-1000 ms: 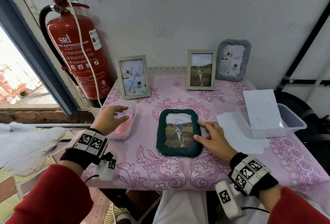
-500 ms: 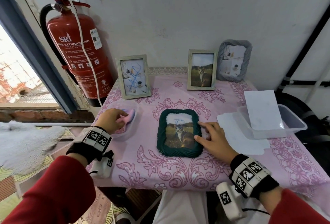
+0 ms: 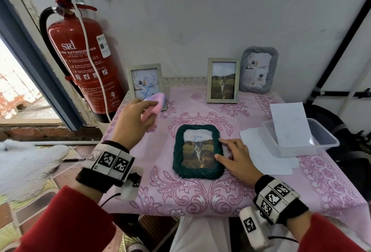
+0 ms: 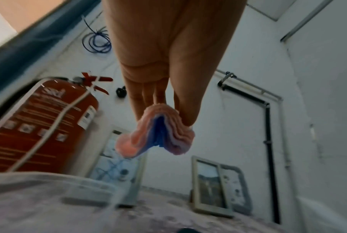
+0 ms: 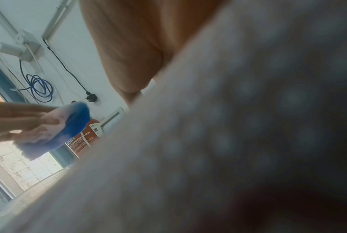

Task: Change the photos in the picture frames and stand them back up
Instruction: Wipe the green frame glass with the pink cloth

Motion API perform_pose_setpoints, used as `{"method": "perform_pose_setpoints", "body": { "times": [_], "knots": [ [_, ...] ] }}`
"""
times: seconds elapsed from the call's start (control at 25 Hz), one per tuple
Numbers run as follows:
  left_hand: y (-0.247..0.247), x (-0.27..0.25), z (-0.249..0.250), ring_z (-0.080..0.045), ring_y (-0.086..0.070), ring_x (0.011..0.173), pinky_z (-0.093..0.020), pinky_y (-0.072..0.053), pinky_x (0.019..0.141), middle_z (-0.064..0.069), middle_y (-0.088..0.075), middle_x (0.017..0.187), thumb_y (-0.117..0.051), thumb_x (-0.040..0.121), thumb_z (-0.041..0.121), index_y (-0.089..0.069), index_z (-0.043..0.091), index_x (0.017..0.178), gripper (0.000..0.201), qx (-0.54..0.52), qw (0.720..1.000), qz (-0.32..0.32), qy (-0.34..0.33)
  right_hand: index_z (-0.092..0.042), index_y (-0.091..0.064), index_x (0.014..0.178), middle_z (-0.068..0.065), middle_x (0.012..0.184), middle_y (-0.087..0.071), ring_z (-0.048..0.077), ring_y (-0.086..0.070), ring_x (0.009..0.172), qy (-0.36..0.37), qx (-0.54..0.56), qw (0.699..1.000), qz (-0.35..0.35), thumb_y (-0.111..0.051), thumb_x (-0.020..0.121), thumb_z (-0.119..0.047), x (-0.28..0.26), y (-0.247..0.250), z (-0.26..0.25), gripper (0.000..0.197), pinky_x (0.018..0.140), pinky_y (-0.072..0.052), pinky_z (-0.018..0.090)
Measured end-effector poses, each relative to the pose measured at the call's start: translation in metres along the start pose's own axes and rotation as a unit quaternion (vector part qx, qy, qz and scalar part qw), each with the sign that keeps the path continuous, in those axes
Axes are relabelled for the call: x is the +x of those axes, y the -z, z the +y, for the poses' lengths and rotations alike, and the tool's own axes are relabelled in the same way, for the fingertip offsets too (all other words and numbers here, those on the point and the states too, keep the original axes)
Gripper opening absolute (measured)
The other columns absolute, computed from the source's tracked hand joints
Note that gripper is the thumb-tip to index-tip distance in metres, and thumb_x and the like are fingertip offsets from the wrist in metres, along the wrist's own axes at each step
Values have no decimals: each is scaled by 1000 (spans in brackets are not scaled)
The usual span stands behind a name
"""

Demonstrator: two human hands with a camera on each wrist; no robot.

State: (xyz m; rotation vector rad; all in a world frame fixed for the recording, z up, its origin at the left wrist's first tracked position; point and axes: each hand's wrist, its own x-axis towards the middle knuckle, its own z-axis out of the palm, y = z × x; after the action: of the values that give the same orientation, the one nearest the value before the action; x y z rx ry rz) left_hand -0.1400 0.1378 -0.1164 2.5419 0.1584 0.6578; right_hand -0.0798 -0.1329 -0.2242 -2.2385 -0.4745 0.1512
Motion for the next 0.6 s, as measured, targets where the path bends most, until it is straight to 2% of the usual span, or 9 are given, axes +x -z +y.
{"method": "perform_pose_setpoints", "body": {
  "times": [0.08, 0.16, 0.32, 0.36, 0.44, 0.48, 0.6],
  "knots": [
    [-16, 0, 21, -17, -59, 90, -27, -49, 82, -3, -56, 107, -61, 86, 15, -59, 15, 122, 37, -28, 998, -51, -10, -19, -45, 135, 5, 123, -40, 21, -33, 120, 0, -1, 1000, 3, -62, 87, -27, 0, -1, 1, 51, 106, -30, 29],
    [-39, 0, 36, -18, -59, 91, -27, -47, 87, -6, -57, 107, -61, 85, 15, -60, 14, 121, 37, -30, 995, -97, -15, -19, -45, 135, 5, 123, -40, 21, -33, 119, 5, -1, 1000, 6, -63, 87, -27, 0, -1, 1, 51, 105, -30, 27],
    [-83, -3, 54, -18, -55, 92, -19, -39, 86, -7, -52, 105, -62, 83, 16, -60, 14, 121, 39, -26, 984, -178, -19, -19, -45, 135, 4, 123, -40, 19, -32, 118, 15, -10, 1000, 3, -62, 88, -27, 1, 0, 3, 51, 86, -27, 7],
    [-93, -4, 55, -21, -54, 97, -21, -40, 89, -7, -52, 107, -62, 84, 19, -59, 14, 123, 39, -10, 977, -212, -10, -19, -45, 135, 3, 122, -39, 18, -32, 118, 15, -7, 1000, 1, -62, 88, -27, 1, 0, 3, 50, 81, -26, 1],
    [-106, -6, 54, -26, -49, 113, -31, -39, 99, -12, -53, 116, -55, 90, 27, -56, 14, 126, 38, 36, 954, -296, 7, -18, -45, 135, 4, 123, -39, 17, -31, 118, 16, 3, 1000, -8, -61, 89, -24, 2, 1, 4, 49, 81, -27, -2],
    [-110, -6, 52, -28, -45, 119, -33, -36, 102, -16, -53, 120, -49, 95, 29, -55, 13, 127, 36, 50, 943, -329, 11, -18, -45, 135, 4, 123, -39, 18, -32, 119, 14, 6, 1000, -10, -59, 90, -23, 2, 1, 4, 47, 86, -27, 1],
    [-106, -4, 48, -31, -42, 123, -30, -34, 102, -21, -48, 128, -37, 99, 18, -50, 13, 132, 36, 6, 929, -369, 25, -17, -45, 136, 6, 125, -40, 22, -34, 122, -10, 20, 1000, -9, -50, 95, -20, 5, 3, 3, 41, 108, -28, 26]
  ]
}}
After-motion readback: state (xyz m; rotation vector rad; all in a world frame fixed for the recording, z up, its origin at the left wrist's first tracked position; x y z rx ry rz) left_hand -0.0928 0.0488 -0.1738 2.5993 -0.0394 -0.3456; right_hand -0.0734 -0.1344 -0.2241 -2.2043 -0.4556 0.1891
